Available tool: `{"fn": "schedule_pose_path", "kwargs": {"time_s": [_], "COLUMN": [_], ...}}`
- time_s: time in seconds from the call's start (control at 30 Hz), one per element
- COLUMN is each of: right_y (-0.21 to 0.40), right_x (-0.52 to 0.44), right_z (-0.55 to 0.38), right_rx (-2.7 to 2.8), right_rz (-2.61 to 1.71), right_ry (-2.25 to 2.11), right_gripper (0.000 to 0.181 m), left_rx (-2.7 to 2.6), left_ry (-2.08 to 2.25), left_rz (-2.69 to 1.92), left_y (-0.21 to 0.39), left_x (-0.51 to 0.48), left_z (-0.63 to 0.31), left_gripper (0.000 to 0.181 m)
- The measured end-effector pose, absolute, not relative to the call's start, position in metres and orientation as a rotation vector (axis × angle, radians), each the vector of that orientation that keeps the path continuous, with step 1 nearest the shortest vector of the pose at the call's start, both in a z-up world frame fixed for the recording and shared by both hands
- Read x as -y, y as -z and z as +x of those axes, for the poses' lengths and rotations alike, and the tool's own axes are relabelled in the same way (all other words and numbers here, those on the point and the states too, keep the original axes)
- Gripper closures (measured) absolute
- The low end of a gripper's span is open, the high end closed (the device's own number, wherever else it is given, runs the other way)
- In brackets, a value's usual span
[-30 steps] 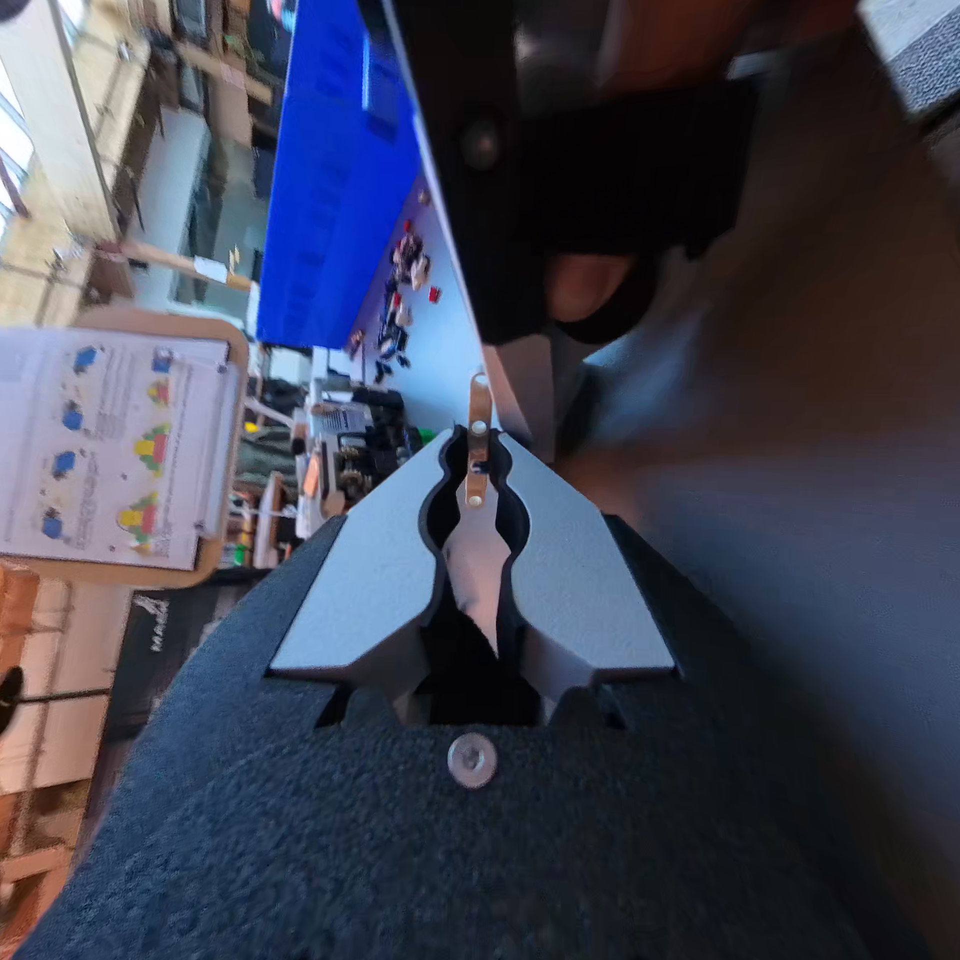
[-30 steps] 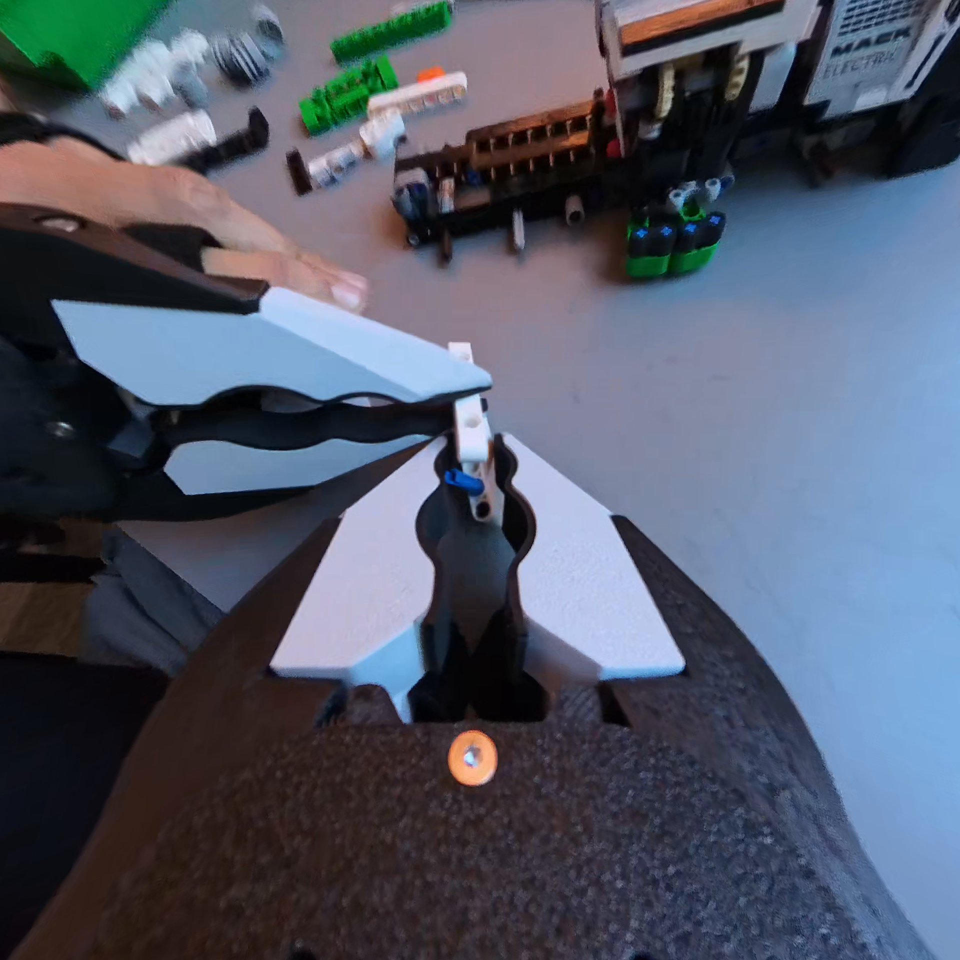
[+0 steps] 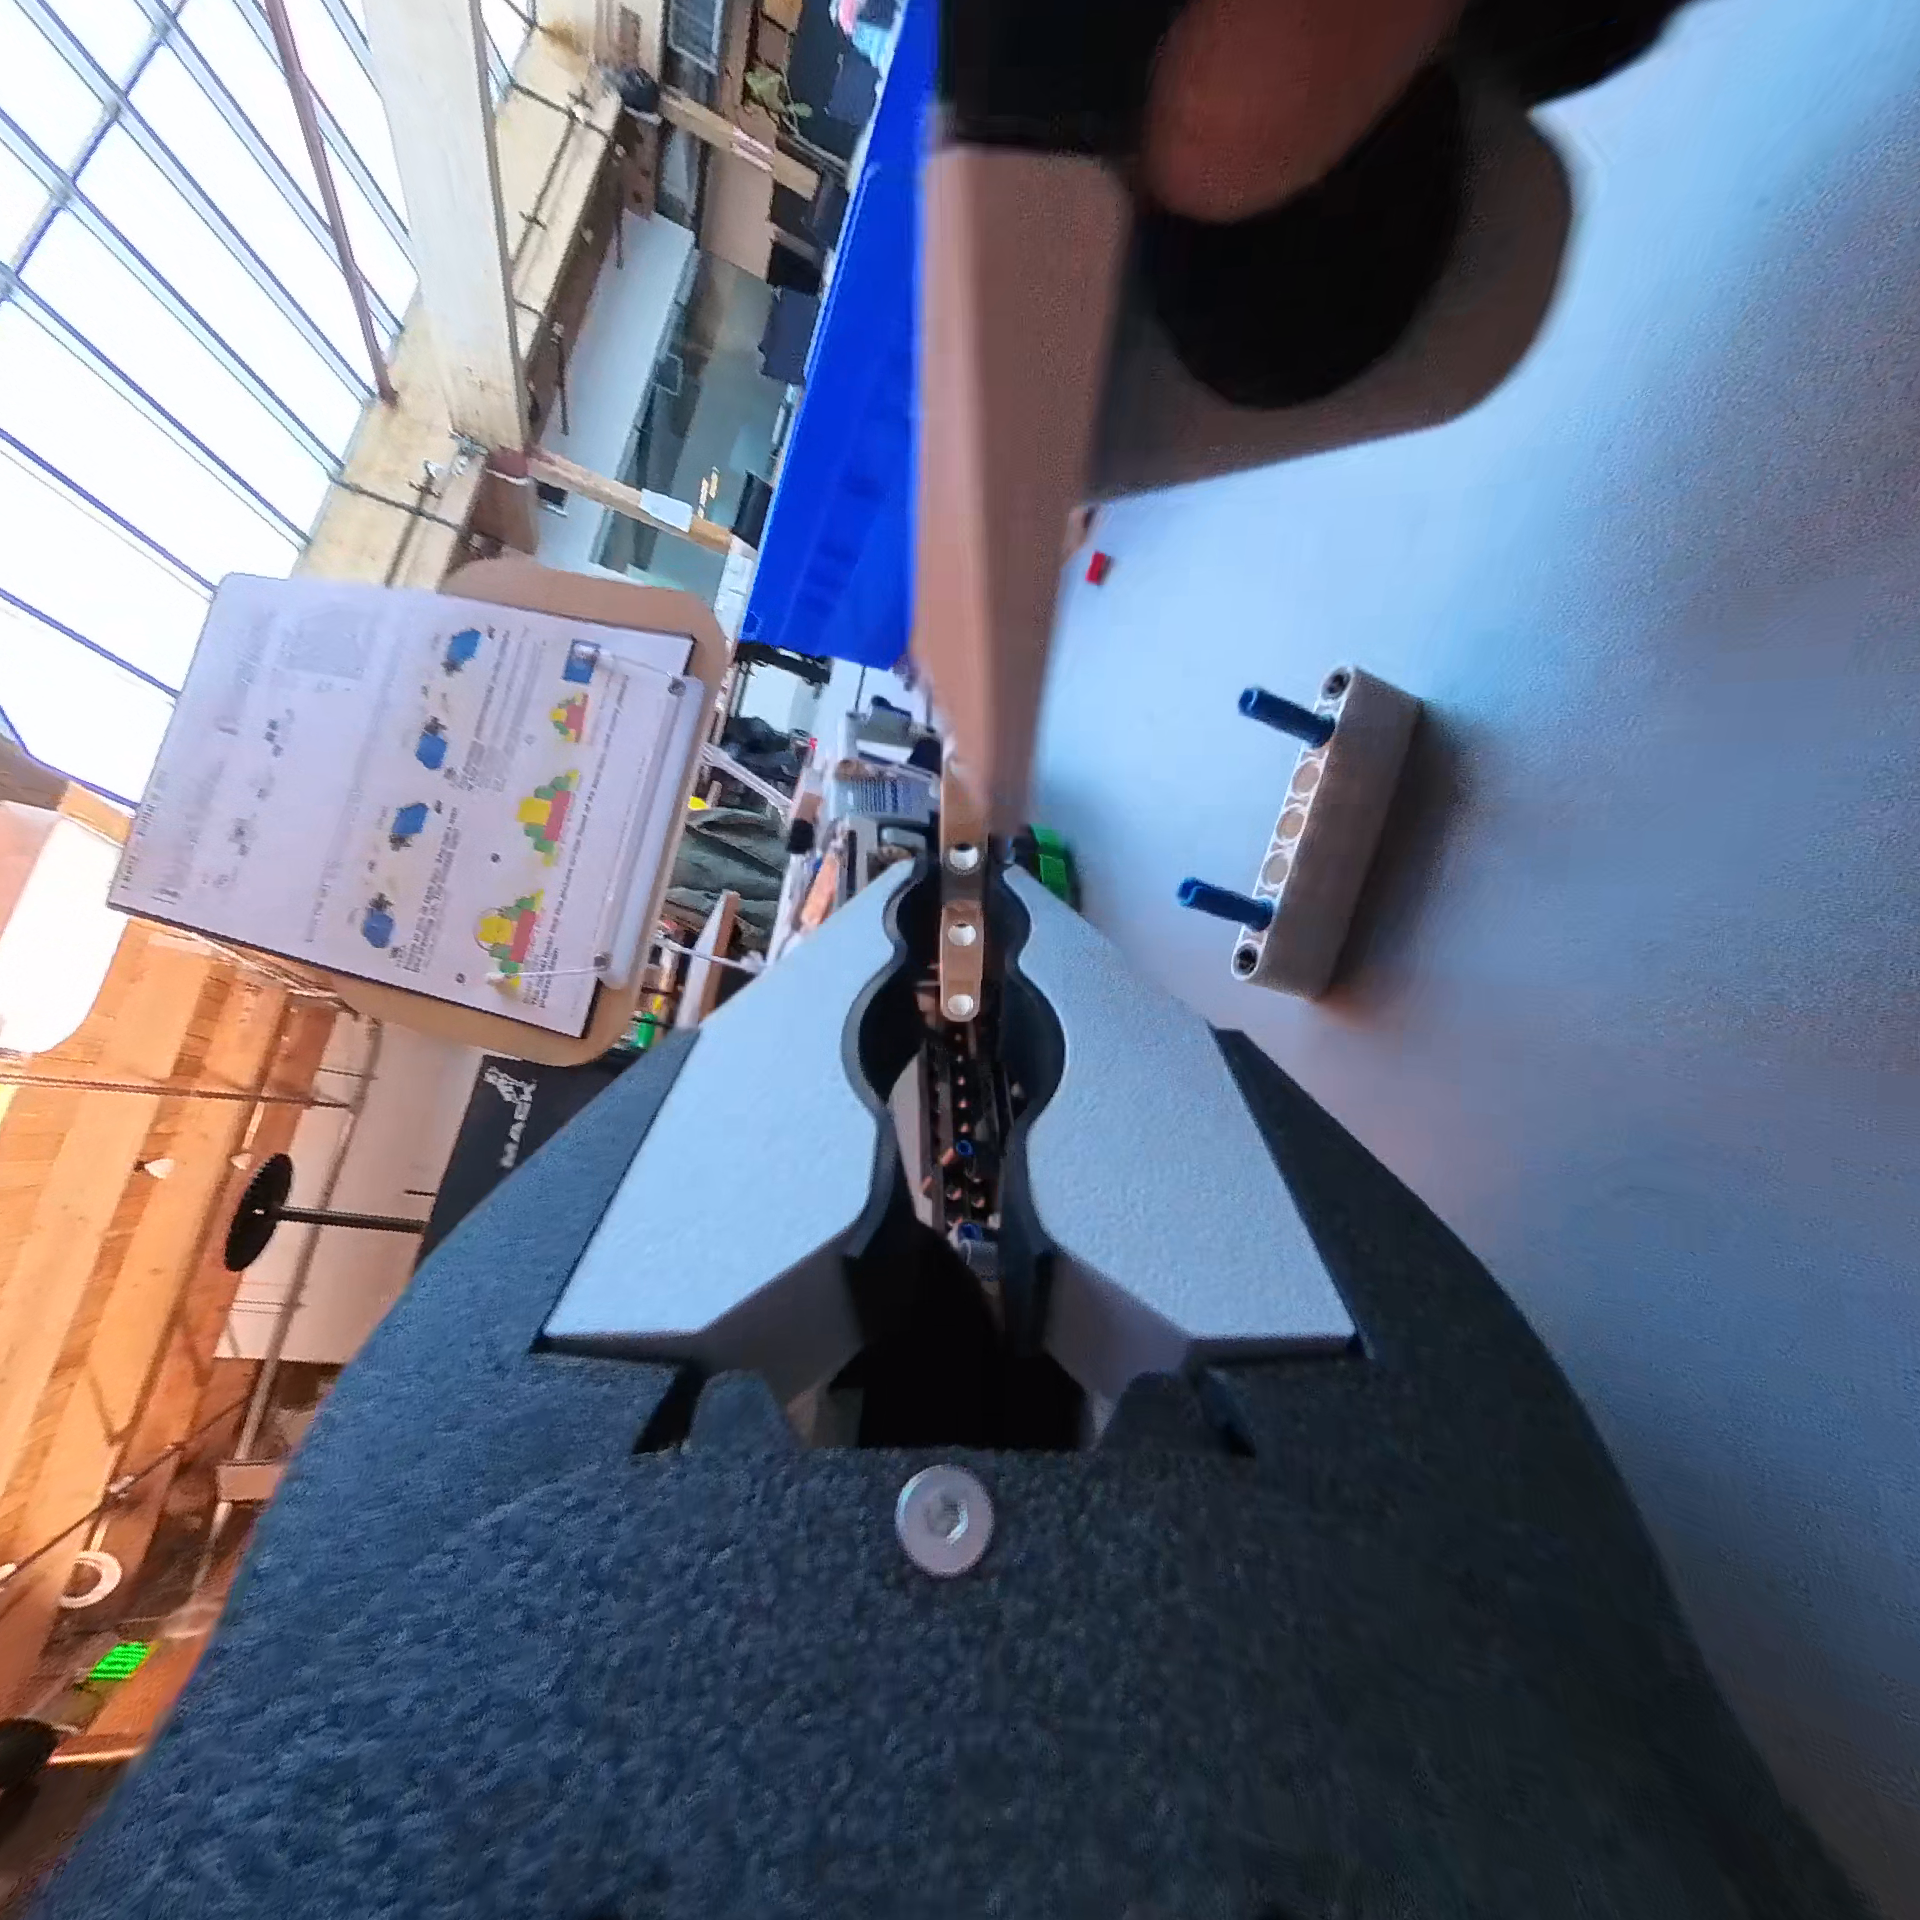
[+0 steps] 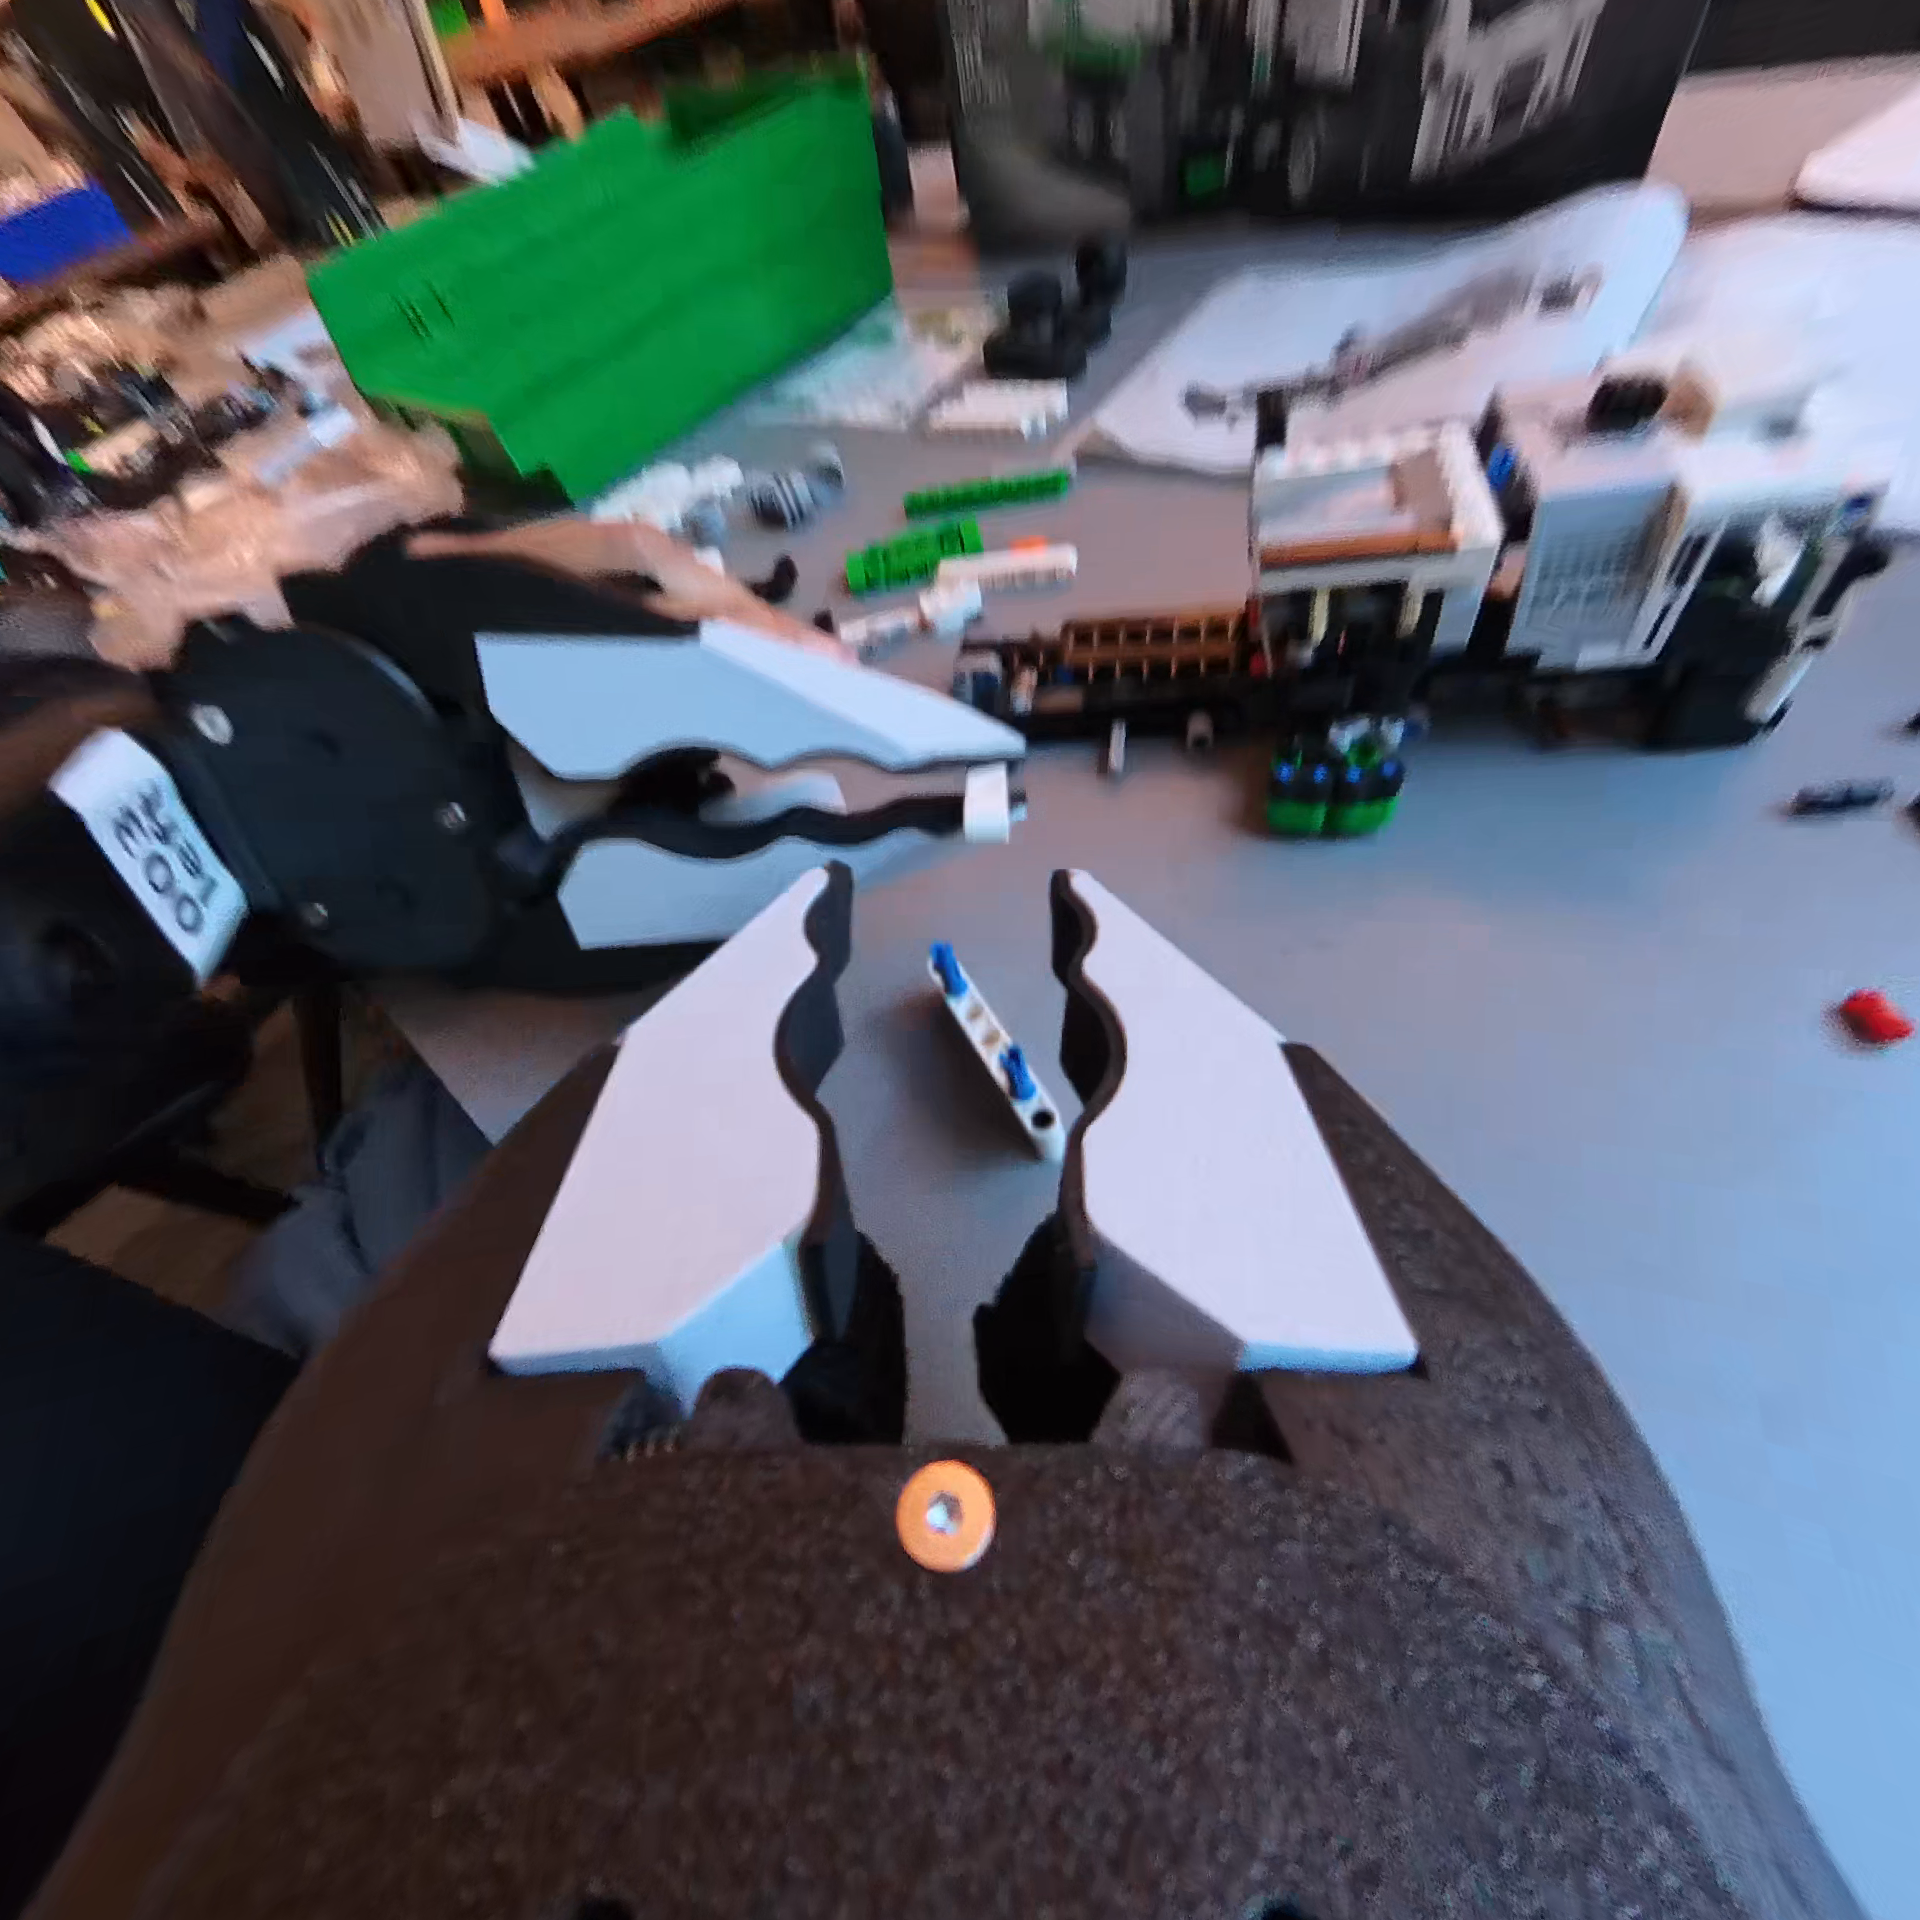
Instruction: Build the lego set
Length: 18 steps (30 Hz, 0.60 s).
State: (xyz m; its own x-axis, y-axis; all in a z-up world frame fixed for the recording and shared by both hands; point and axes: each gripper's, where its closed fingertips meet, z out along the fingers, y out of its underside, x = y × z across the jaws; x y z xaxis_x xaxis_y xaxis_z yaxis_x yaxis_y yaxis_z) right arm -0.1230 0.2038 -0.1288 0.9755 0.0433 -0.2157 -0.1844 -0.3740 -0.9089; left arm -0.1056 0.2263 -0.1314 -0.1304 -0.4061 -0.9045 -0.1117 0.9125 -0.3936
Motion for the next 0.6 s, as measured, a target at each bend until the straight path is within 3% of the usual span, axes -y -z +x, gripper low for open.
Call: {"fn": "schedule_pose_path", "kwargs": {"time_s": [0.1,0.17,0.33,0.43,0.6], "right_y": [0.117,0.122,0.120,0.124,0.122], "right_x": [-0.205,-0.204,-0.194,-0.183,-0.178], "right_z": [-0.122,-0.121,-0.124,-0.122,-0.132], "right_rx": [-0.035,0.006,0.103,0.229,0.374], "right_rz": [-1.899,-1.954,-1.990,-1.989,-1.908], "right_ry": [-0.176,-0.109,-0.094,-0.121,-0.276], "right_gripper": [0.151,0.173,0.174,0.174,0.174], "left_rx": [-1.671,-1.667,-1.689,-1.795,-2.014], "left_ry": [0.264,0.267,0.446,0.676,1.102], "left_rz": [-0.343,-0.331,-0.349,-0.456,-0.580], "left_y": [0.127,0.127,0.124,0.124,0.128], "left_x": [-0.217,-0.213,-0.204,-0.208,-0.197], "left_z": [-0.109,-0.110,-0.117,-0.122,-0.128], "left_gripper": [0.175,0.175,0.172,0.149,0.154]}}
